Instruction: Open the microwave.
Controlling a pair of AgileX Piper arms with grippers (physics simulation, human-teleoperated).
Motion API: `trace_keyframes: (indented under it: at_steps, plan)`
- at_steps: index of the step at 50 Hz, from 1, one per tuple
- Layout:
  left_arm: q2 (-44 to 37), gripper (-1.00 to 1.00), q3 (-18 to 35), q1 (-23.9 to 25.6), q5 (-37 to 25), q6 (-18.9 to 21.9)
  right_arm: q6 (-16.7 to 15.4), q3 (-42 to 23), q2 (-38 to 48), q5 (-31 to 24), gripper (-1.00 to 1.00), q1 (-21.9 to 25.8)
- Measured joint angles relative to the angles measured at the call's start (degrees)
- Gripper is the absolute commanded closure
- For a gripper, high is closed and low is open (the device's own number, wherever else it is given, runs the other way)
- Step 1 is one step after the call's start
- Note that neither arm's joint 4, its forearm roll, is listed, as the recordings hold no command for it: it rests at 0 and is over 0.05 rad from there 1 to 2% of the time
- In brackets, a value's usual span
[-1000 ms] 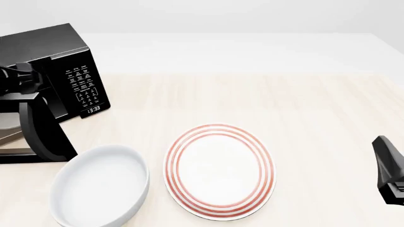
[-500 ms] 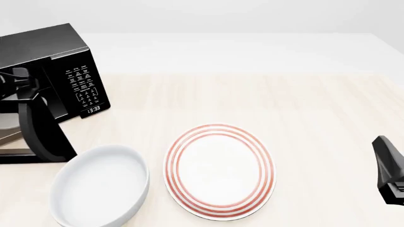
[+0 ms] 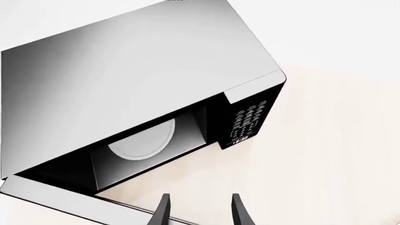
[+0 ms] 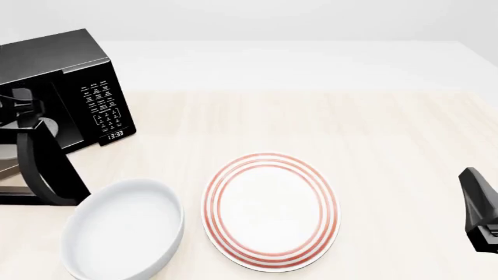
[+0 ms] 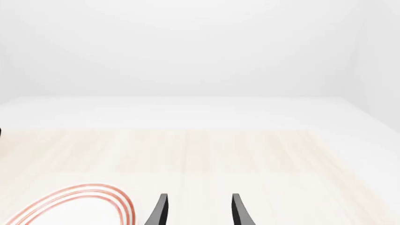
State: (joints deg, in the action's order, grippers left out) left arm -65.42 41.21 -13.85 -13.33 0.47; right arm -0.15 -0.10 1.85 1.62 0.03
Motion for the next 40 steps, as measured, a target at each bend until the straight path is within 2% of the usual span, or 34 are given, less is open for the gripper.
trace_keyframes:
  at_steps: [40]
  plan:
    - [2.22,-1.0,-1.51,0.69,-1.33,-2.89,0.0,0.0,0.0,0.0,-1.0,0.0]
